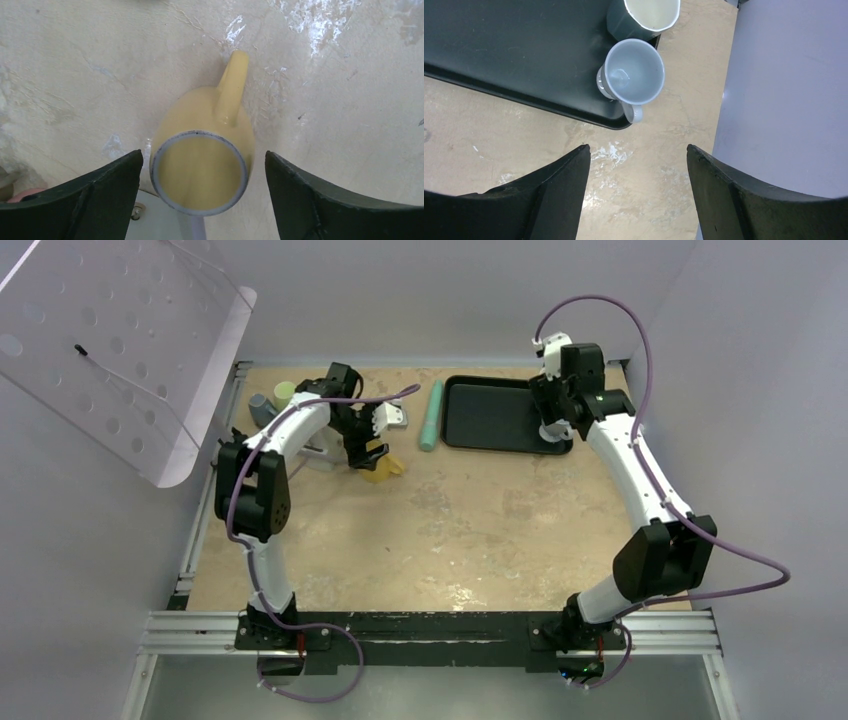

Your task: Turn the mug right side up

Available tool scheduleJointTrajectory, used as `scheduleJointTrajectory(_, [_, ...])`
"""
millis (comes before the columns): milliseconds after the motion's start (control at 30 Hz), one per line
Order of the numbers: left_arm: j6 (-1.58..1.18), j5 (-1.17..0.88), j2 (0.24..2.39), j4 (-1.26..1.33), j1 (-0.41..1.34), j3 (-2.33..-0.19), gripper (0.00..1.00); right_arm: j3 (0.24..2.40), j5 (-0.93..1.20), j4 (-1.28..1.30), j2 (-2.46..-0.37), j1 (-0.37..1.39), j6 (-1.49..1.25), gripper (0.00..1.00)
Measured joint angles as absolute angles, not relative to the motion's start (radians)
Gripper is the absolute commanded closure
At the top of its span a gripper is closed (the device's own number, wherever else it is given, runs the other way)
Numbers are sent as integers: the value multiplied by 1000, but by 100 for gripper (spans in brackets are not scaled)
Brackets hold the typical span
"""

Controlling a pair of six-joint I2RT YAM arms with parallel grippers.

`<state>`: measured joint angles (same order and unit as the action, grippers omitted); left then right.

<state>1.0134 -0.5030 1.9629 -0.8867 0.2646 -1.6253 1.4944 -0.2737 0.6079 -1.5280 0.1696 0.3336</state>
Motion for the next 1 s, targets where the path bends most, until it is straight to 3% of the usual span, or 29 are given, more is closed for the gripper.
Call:
scheduleJointTrajectory(467, [1058,-631,1946,-1049,299,-1757,1,1451,-275,603,-1513,175,334,27])
scheduleJointTrajectory(600, [1015,-683,1946,-1066,331,-1846,14,1436,-275,600,-1512,175,332,27])
scheduleJointTrajectory(1000, [1173,-377,2054,-1058,462,-1821,23,1380,-255,590,-1483,175,321,27])
